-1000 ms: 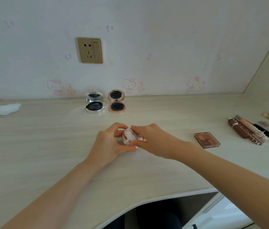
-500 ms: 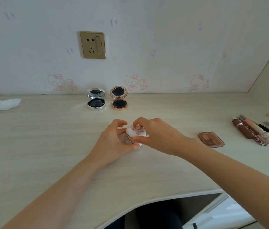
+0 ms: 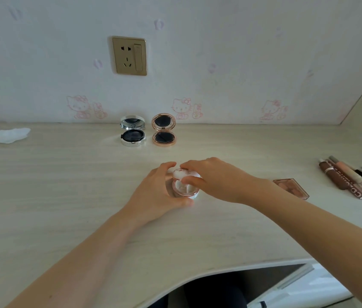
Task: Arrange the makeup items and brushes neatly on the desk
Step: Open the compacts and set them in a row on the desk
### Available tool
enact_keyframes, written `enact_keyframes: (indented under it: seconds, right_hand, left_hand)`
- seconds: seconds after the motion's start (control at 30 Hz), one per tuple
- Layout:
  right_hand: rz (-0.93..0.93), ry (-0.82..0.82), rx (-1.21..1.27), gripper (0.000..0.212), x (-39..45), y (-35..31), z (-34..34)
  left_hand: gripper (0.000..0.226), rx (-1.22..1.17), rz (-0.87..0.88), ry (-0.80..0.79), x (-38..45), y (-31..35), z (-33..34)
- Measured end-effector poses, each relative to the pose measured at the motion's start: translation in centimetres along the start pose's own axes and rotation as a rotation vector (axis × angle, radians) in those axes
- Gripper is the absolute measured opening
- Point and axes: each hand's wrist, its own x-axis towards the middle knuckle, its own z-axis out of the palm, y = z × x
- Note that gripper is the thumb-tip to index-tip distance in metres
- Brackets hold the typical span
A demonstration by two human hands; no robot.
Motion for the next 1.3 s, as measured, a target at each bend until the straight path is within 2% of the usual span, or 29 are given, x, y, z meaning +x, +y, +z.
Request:
enact_keyframes:
  seconds: [0.2, 0.6, 1.13, 1.2, 1.3]
  right_hand:
    - [-0.005, -0.089, 0.088, 0.032, 0.3, -0.1, -0.8]
    - [0.062, -0.215, 0.107, 0.037, 2.6, -0.2, -2.3]
    - [0.094, -0.133, 0.196, 0.040, 2.7, 0.7, -1.3]
    - [0.127, -0.064, 0.246, 0.043, 2.4, 1.1, -0.8]
    - [0.169, 0.131, 0.365, 0.048, 1.0, 1.8, 0.6]
  left_hand:
    - [0.093, -0.051, 0.009, 0.074, -0.2, -0.4, -0.2]
    - [0.095, -0.041, 0.032, 0.096, -0.2, -0.6, -0.2]
    - [0.090, -0.027, 0.047, 0.101, -0.3, -0.4, -0.2]
    - [0.090, -0.028, 0.049, 0.102, -0.3, -0.4, -0.2]
    - [0.089, -0.003, 0.058, 0.104, -0.4, -0.3, -0.1]
